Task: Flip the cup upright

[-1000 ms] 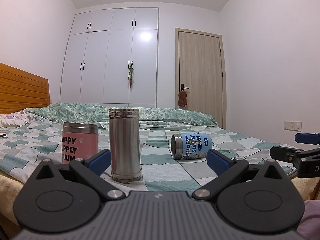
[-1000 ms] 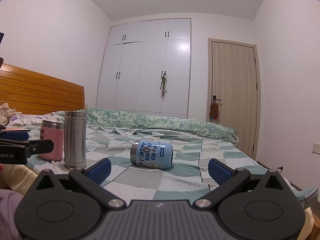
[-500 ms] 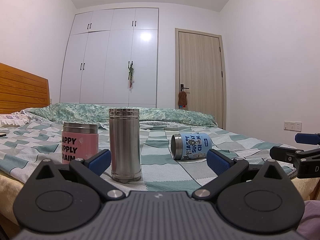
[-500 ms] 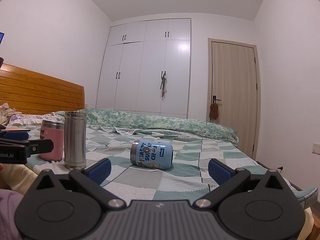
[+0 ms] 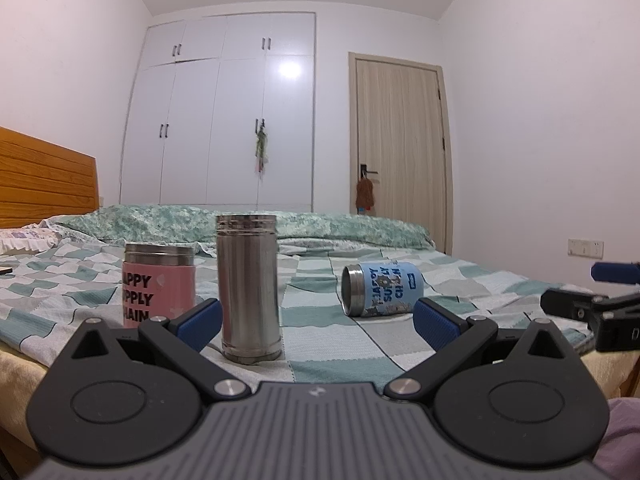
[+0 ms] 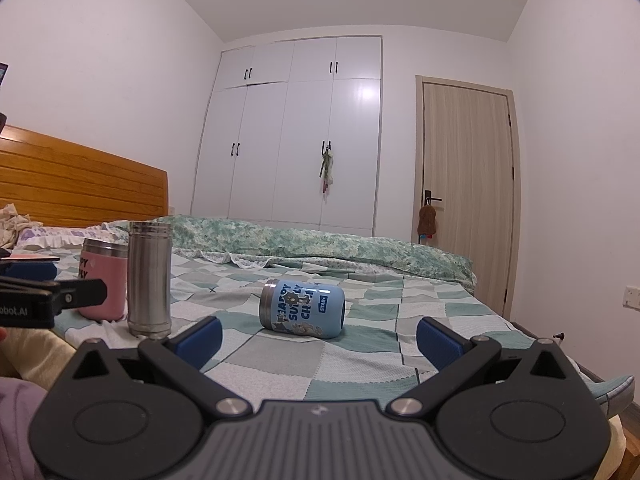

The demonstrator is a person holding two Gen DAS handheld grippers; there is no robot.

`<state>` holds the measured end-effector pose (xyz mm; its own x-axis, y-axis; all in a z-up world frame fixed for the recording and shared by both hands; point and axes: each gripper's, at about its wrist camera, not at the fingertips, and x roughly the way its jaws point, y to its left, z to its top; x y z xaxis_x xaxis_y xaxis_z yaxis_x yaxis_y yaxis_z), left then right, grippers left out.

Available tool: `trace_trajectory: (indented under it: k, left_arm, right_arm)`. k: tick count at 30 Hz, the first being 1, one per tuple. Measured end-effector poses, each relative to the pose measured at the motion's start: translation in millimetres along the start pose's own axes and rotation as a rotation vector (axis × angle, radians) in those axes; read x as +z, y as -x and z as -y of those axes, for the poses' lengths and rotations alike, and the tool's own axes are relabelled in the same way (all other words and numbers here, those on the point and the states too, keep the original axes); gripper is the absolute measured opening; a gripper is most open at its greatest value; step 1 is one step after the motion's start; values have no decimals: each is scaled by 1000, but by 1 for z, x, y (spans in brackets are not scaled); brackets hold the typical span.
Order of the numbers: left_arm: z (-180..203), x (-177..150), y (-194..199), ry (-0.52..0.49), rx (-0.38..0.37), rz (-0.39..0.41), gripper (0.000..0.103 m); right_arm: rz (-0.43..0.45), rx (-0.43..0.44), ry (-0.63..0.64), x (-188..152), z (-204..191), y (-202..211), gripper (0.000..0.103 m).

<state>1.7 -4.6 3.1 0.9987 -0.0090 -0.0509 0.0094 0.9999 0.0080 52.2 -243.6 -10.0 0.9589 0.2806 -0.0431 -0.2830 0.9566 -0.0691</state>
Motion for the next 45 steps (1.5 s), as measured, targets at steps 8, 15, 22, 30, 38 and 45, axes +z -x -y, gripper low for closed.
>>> trace_trajectory:
  k: [8, 15, 22, 30, 38, 45]
  left_arm:
    - [27, 32, -31, -65, -158, -44, 103]
    - [65, 69, -107, -280, -263, -137, 103]
    - [103, 82, -193, -470, -333, -226, 103]
    - [131, 67, -263, -648, -426, -314, 103]
    - [121, 55, -307, -814, -513, -401, 103]
    - [106, 39, -339, -970, -618, -456, 103]
  right_arm:
    - [-43, -10, -45, 11, 23, -8, 103]
    - [-105, -30, -27, 25, 55, -34, 103]
    - [-158, -45, -21, 32, 77, -73, 103]
    - [-228, -27, -39, 33, 100, -122, 103]
    - [-345, 6, -53, 33, 111, -168, 103]
    - [-409, -4, -104, 32, 116, -204, 103]
